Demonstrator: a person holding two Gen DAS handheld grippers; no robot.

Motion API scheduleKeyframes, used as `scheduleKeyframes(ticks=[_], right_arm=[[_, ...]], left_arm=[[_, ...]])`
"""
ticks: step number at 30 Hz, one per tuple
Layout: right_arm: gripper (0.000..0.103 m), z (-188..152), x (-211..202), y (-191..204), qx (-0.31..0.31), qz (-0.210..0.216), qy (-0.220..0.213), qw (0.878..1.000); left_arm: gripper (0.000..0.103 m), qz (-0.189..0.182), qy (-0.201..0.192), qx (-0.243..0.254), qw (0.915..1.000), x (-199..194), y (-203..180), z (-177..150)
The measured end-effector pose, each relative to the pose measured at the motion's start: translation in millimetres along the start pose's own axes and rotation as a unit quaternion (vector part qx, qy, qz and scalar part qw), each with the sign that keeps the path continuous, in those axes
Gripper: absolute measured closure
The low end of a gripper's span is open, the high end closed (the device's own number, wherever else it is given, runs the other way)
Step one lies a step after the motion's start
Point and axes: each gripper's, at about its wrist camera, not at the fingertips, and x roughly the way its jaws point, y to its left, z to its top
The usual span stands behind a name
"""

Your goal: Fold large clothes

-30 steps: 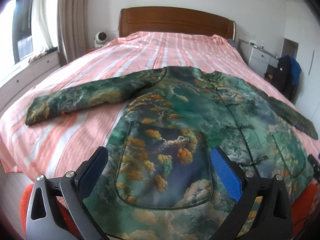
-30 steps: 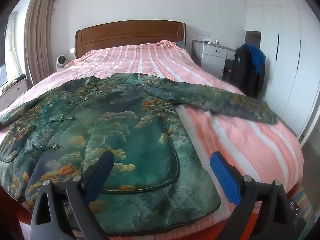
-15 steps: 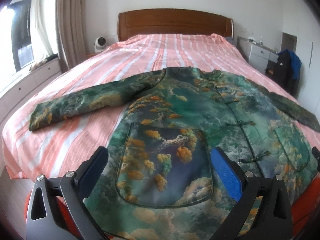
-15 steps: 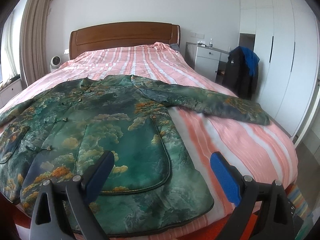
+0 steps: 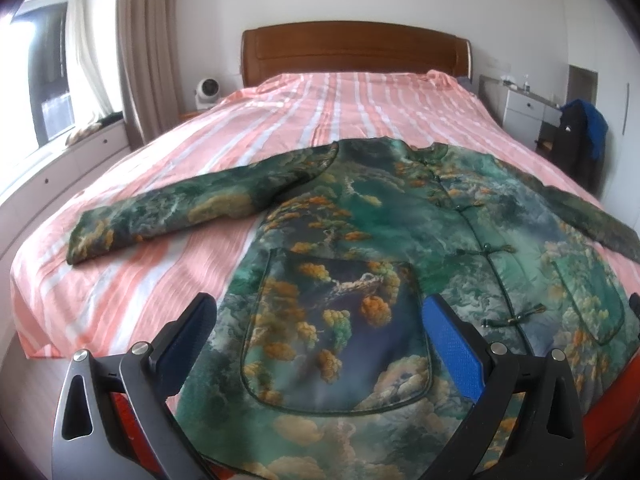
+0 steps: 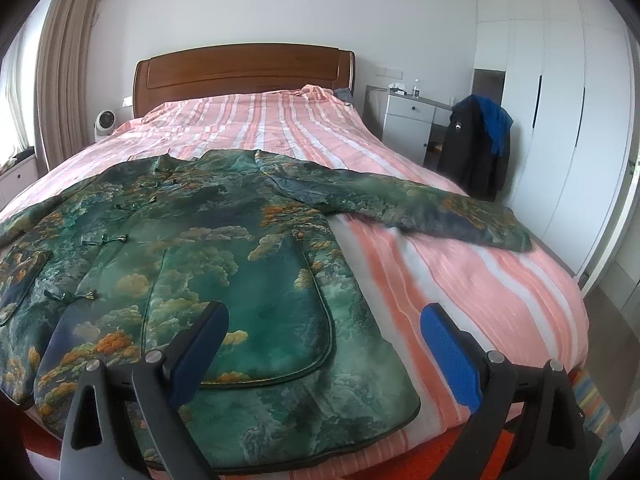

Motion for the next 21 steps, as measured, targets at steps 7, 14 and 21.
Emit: scheduleKeyframes(ticks=[7, 14, 21], right_arm=[[0.007, 0.0, -0.7, -2.9, 0.004, -0.007, -0.001, 1.000], [0.007, 0.2, -0.2, -5.9, 0.009, -0.014, -0.001, 1.000], [0.007, 0.5, 0.8, -6.5, 0.011, -0.018, 0.000, 1.000]], left_arm=[[0.001, 0.002, 0.000, 0.002, 1.0000, -0.3, -0.3, 0.0], [0.001, 0.006, 0.000, 0.005, 1.0000, -0.4, -0.4, 0.3], [0.001, 0.008, 0.000, 0.008, 0.9999, 0.4, 0.7, 0.5]])
